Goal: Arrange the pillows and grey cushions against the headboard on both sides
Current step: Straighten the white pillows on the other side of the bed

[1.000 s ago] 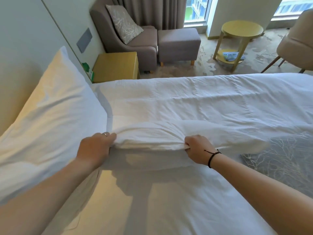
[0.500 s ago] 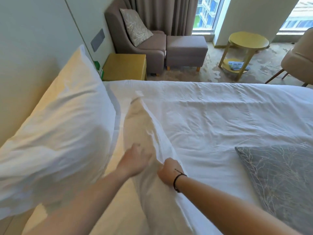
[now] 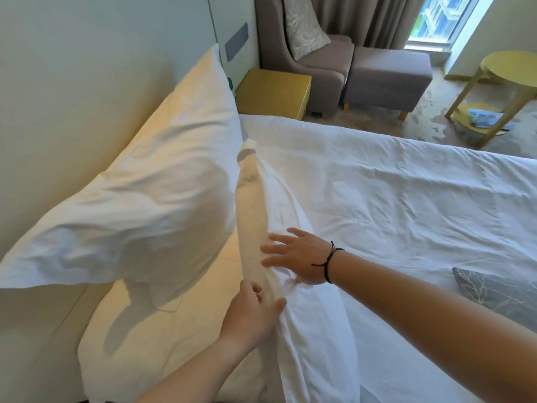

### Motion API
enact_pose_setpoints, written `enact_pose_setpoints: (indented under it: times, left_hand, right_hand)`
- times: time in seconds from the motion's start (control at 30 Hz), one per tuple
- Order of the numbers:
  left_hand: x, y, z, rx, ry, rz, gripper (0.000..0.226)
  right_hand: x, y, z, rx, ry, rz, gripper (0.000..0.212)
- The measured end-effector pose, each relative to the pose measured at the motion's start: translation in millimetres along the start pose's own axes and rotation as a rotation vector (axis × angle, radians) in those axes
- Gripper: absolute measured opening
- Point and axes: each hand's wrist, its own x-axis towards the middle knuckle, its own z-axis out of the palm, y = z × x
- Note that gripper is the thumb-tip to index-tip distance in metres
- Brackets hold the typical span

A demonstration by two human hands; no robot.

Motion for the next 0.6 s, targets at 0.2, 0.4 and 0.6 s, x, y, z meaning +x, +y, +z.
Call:
enact_pose_setpoints:
  times: [0.2, 0.4, 0.6]
  left_hand:
    - [-17.3, 3.6, 9.2, 0.321, -0.091, -0.002, 0.062]
    - [-5.9, 2.8, 16.7, 0.434, -0.235, -0.074, 0.059]
    - [-0.9, 11.3, 25.6, 0.277, -0.263, 0.043, 0.033]
  right_hand:
    - [35.5, 14.3, -4.6, -0.202, -0.151, -0.123, 0.065]
    - [47.4, 6.7, 1.0, -0.236, -0.08, -0.118, 0.018]
    - [41.5, 13.8, -5.1, -0.114, -0.002, 0.01, 0.02]
